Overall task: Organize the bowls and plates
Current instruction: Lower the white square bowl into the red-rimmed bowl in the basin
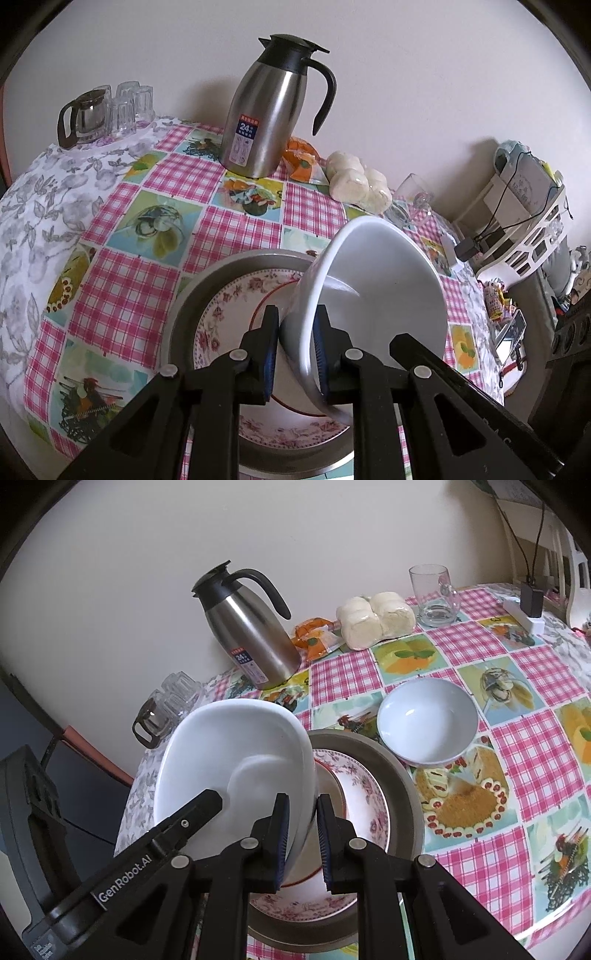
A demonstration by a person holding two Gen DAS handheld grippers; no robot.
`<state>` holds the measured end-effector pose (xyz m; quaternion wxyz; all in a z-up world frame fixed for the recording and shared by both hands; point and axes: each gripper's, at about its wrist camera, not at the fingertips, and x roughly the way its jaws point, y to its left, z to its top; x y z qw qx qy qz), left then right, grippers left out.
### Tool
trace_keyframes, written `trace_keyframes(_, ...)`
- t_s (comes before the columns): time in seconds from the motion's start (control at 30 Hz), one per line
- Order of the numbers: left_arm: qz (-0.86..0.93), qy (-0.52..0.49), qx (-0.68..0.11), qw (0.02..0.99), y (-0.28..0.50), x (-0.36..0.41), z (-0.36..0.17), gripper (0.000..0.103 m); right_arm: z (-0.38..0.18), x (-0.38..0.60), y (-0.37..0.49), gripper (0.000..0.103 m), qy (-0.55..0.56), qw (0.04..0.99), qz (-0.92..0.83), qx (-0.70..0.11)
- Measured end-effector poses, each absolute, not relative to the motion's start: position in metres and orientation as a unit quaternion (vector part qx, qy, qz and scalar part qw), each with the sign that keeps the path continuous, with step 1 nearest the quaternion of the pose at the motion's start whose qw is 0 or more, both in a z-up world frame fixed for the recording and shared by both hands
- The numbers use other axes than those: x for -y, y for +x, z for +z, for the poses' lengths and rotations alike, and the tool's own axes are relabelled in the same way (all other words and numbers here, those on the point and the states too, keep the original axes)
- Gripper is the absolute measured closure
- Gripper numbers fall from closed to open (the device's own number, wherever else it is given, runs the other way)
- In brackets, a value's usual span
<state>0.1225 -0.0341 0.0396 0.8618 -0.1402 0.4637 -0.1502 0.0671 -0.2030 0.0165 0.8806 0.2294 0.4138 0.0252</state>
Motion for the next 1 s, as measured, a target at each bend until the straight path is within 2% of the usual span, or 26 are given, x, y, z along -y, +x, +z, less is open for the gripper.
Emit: trace_keyframes(1.0,-0.136,-0.147,-0.517,0.832,0.13,0.034,0.011,0.084,-0.005,0.205,0.074,0.084,0.238,0.864,0.023,-0.444)
